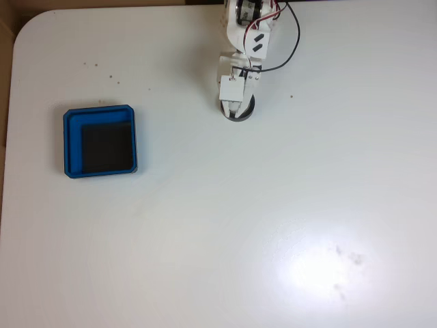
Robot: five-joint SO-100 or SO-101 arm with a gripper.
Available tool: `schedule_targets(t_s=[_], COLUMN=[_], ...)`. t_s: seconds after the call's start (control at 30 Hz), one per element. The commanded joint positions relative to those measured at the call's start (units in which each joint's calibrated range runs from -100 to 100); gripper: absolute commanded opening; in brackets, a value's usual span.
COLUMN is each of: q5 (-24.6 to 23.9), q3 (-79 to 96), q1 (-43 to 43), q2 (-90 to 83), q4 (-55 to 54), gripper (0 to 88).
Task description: Pick the black tape roll and drop it in the blue box
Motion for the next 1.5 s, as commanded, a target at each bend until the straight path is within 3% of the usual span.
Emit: schedule_targets(t_s=[0.0, 0.5, 0.8, 1.13, 1.47], q5=[0.29, -0.15, 0.46, 0.46, 0.29], q3=[-0.09, -4.04, -23.63, -32.53, -32.44], q1=[-0.18, -0.18, -8.29, -9.86, -9.76], q2=[-0.27, 1.90, 29.24, 34.59, 34.59], q4=[0.32, 0.98, 1.40, 23.34, 24.66], gripper=[0.5, 0.5, 0.5, 0.6, 0.6])
